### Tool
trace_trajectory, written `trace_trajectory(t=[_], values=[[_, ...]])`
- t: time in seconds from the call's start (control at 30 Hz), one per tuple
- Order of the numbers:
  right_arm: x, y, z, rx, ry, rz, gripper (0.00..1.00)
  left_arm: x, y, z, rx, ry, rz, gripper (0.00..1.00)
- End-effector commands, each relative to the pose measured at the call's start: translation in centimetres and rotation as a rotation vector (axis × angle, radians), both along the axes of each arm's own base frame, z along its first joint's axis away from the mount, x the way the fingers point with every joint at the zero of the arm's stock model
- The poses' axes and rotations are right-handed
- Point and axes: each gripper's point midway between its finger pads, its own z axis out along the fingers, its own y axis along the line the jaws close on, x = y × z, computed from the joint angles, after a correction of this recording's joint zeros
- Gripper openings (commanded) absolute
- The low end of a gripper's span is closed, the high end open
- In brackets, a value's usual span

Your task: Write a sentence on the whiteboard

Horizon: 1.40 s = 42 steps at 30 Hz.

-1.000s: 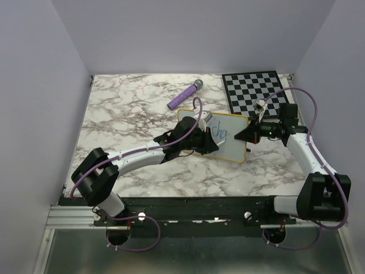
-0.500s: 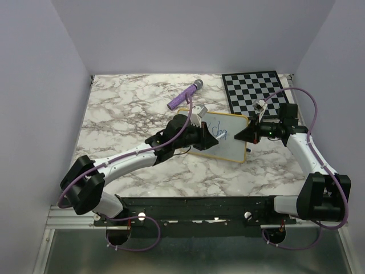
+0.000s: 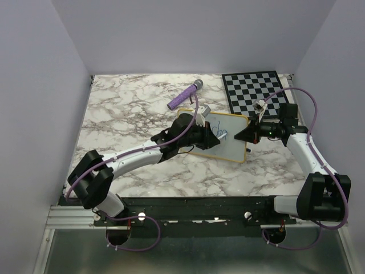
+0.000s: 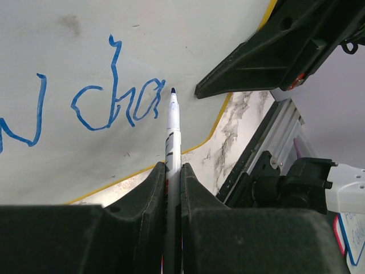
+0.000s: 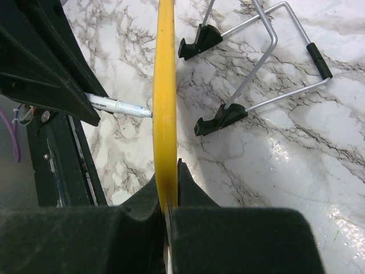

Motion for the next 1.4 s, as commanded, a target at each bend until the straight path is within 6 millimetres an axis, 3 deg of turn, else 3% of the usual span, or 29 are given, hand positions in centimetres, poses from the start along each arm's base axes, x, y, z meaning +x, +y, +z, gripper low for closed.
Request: trace_trajectory(t=[0.0, 0.33, 1.37], values=[[-0.1, 0.2, 0.7, 0.005, -0.043, 0.022, 0.01, 1.2, -0.8, 1.2, -0.033, -0.021, 0.026, 0.0], [-0.1, 0.2, 0.7, 0.004, -0.045, 0.021, 0.01, 1.7, -1.2, 1.7, -0.043, -0.027, 0.032, 0.0], [-0.1, 0.2, 0.7, 0.006, -0.042, 0.021, 0.01, 1.3, -0.1, -2.0, 0.055, 0.032, 0.056, 0.0]])
